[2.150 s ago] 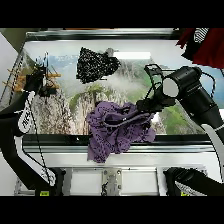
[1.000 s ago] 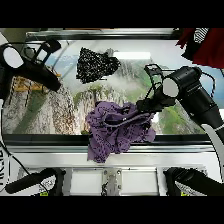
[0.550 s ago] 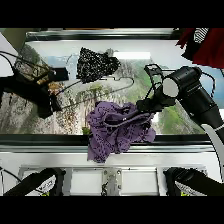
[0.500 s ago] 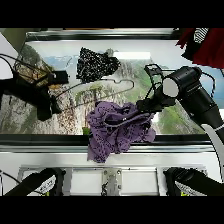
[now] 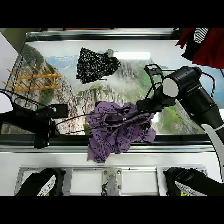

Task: Fold the clothes and pants, and hang the long-sleeved shirts on hangers.

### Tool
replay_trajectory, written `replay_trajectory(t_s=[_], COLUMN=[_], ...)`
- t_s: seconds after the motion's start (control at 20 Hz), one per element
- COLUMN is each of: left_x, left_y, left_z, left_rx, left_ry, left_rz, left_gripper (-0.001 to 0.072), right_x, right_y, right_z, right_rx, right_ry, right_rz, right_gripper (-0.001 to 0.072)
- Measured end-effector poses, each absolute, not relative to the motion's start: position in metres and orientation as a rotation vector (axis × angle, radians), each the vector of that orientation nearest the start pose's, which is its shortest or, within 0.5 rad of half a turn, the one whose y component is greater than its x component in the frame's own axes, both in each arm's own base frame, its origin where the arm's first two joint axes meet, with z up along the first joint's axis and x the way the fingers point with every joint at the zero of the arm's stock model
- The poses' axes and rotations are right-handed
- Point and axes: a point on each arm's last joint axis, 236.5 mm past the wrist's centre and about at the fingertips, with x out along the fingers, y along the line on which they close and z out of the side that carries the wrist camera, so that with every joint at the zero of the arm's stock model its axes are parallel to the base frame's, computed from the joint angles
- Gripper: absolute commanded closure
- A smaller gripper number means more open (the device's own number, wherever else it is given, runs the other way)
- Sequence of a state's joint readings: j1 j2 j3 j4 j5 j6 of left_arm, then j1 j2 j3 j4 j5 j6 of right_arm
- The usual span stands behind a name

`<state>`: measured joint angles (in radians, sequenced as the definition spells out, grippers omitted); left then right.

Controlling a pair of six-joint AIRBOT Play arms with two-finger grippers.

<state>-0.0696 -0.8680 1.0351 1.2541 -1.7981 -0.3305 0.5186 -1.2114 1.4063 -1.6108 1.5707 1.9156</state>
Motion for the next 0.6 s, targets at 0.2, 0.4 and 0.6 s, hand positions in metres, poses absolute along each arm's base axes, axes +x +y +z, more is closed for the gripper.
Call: replay_trajectory(t_s=[0.2,0.4,0.6], left_x=[0.185,0.200,0.206], left_y=[-0.088,-0.099,-0.103], left_z=[0.071,0.076,0.072], left_rx=[0.780,0.751,0.727], left_ry=[1.151,1.114,1.124], left_rz=[-1.276,-1.296,-1.315], left_gripper=[0.0688,0.0688,0.0688], right_x=[0.298,0.298,0.298], right_y=[0.159,0.159,0.159], right_z=[0.094,0.094,0.094], right_rx=[-0.095,-0.095,-0.095], right_ry=[1.373,1.373,1.373], right_rz=[0.165,0.164,0.164], right_gripper=[0.0696,0.0696,0.0696])
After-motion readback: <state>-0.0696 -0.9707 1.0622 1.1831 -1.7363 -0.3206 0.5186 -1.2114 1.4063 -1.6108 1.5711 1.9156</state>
